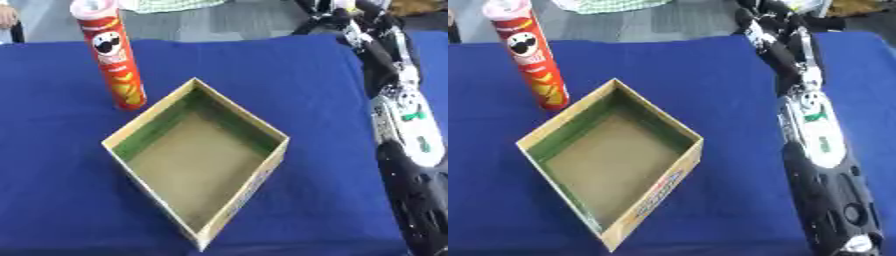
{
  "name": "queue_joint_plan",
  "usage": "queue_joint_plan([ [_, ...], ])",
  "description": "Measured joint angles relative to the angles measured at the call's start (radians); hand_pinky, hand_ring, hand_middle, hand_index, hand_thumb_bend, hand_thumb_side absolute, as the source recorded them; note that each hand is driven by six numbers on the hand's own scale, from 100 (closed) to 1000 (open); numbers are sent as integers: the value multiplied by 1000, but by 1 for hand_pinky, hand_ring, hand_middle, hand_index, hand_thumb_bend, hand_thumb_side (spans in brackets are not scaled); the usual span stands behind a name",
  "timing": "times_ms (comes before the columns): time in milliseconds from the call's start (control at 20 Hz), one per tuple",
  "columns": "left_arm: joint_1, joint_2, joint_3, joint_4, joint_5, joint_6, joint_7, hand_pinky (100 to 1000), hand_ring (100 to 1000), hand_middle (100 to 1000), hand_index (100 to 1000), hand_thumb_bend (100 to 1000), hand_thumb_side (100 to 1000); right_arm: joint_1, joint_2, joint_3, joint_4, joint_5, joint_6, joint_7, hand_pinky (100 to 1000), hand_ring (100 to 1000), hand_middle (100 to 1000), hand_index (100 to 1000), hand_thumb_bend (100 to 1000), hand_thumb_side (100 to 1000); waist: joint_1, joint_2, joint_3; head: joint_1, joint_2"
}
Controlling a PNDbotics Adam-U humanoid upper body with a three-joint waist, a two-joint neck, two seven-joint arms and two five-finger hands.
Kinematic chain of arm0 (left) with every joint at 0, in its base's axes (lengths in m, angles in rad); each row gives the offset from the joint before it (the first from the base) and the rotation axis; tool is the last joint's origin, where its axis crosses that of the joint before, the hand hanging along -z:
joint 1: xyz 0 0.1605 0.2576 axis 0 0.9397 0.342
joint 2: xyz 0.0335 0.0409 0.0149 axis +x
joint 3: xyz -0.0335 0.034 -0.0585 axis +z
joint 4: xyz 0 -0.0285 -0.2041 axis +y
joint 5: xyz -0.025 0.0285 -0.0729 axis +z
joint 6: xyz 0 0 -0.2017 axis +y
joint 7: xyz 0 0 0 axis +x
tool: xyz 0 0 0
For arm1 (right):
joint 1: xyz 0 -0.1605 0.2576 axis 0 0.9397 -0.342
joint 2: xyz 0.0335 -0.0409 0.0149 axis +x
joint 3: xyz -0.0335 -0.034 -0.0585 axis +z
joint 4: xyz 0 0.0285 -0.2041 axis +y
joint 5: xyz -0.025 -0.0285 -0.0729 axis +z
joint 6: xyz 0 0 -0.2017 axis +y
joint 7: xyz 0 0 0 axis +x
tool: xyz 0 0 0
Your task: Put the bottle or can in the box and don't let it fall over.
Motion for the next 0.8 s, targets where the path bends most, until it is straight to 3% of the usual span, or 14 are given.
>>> queue_joint_plan([
  [800,-61,-43,-46,21,-71,23,28,1000,845,689,912,902,924,0,6,2,0,0,1,6,757,956,1000,803,650,338,0,1,-2,21,0],
])
